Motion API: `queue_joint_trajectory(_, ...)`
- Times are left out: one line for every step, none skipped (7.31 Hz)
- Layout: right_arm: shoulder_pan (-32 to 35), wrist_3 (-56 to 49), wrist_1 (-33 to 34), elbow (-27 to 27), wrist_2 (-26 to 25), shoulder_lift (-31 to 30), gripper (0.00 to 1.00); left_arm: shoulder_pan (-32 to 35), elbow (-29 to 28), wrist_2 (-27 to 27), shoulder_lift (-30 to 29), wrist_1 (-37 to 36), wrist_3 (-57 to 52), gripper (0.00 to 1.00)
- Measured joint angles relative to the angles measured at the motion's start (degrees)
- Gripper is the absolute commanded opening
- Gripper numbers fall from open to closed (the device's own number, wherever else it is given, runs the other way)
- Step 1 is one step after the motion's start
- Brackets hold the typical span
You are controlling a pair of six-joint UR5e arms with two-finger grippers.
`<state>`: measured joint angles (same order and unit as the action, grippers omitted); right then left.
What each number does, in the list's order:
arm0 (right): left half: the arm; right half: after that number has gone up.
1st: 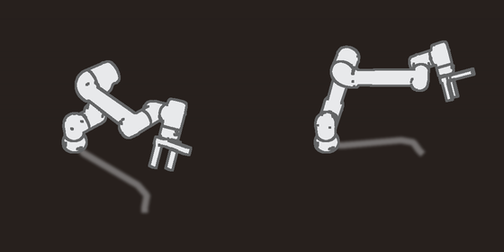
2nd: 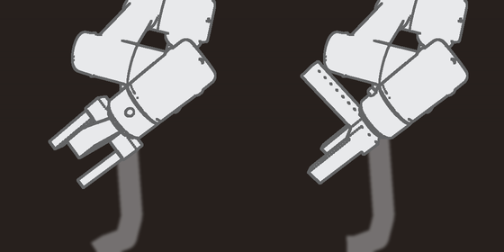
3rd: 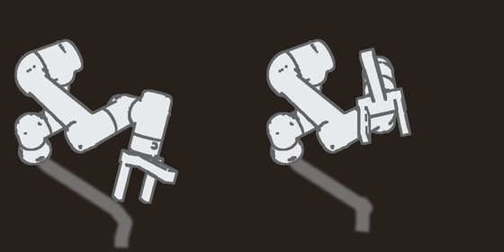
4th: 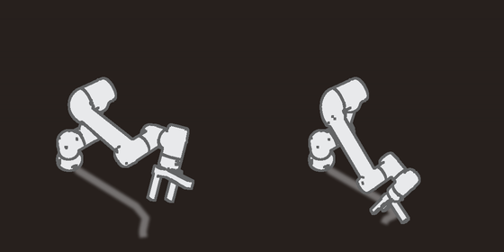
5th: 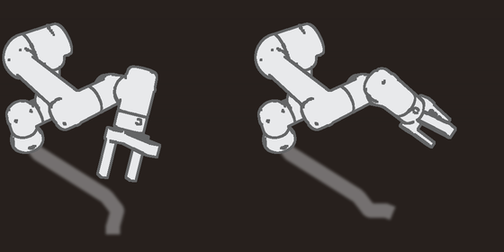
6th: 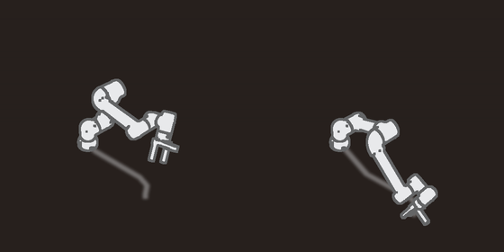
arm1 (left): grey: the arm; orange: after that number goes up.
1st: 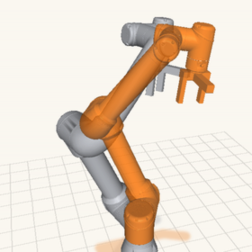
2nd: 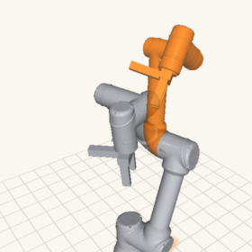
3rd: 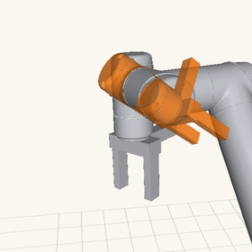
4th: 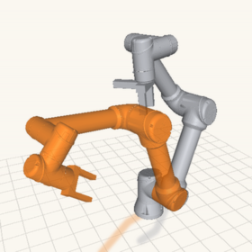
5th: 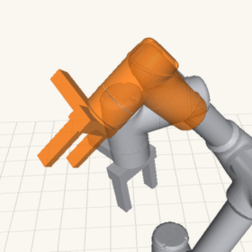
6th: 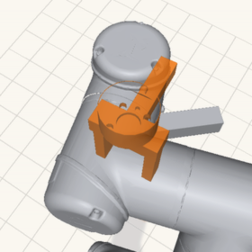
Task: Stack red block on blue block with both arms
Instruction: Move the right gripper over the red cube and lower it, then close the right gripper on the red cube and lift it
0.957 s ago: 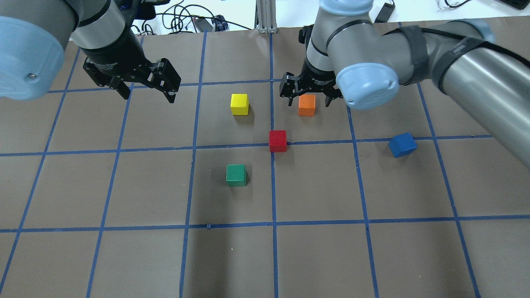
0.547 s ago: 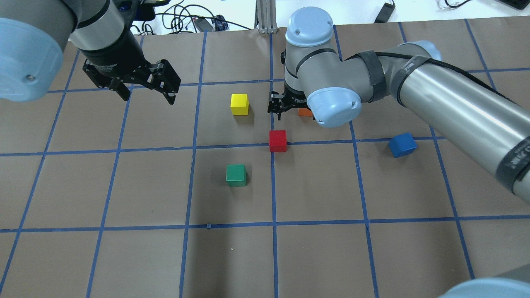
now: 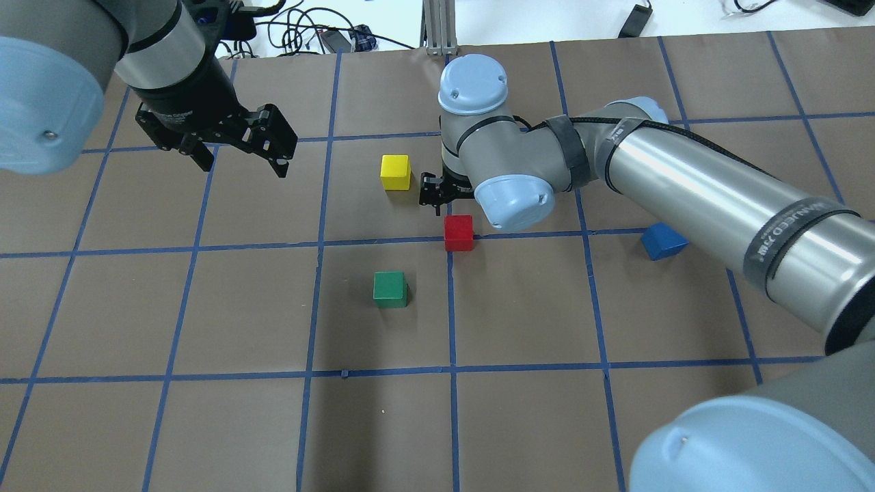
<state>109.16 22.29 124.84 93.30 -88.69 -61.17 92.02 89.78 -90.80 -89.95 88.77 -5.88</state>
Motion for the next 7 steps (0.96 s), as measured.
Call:
queue_joint_trajectory(0.0,0.1,1.1,0.1,0.7,0.9,1.00,0.0,0.0,-0.2,0.1,0.1,-0.1,1.00)
queue_joint_trajectory(0.1,0.1,1.5,0.2,1.1,1.7,1.00,0.0,0.1,-0.3,0.1,0.1,-0.1,1.00)
queue_joint_trajectory(0.1,0.2,1.5,0.3,1.3,2.5,1.00,-0.1,0.4,-0.4,0.3,0.1,-0.1,1.00)
queue_joint_trajectory(0.1,0.2,1.4,0.3,1.4,2.9,0.92,-0.1,0.9,-0.2,0.5,0.1,-0.1,1.00)
queue_joint_trajectory(0.1,0.3,1.4,0.4,1.6,3.1,0.39,-0.1,1.3,0.1,0.6,0.0,0.0,1.00)
queue_joint_trajectory(0.1,0.5,1.4,0.4,1.9,3.2,0.00,-0.1,1.4,0.3,0.6,-0.1,0.0,1.00)
queue_joint_trajectory(0.1,0.7,1.3,0.4,2.7,3.1,0.00,-0.1,1.5,0.2,0.6,-0.3,0.0,1.00)
